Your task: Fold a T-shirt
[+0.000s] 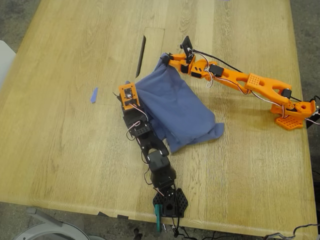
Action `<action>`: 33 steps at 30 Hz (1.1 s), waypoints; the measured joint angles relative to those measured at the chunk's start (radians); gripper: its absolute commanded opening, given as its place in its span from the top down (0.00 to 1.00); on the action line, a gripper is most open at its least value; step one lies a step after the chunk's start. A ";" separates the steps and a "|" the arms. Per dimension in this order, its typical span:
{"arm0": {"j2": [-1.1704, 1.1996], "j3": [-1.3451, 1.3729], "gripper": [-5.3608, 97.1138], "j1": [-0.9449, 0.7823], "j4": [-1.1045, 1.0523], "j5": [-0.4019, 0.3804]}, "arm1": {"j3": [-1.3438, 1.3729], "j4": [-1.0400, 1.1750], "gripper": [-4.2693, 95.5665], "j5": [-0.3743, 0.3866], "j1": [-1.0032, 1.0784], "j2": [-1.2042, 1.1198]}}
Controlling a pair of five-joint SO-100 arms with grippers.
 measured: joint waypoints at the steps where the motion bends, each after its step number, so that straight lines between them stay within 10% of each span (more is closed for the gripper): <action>1: -0.014 -0.012 0.95 0.000 -0.008 0.000 | 0.000 -0.002 0.95 0.000 0.005 0.000; 15: -0.083 -0.092 0.95 0.000 -0.005 0.000 | 0.000 0.014 0.95 0.000 0.032 -0.002; 33: 0.207 -0.095 0.95 0.002 0.509 -0.021 | 0.000 0.663 0.95 0.000 0.032 0.256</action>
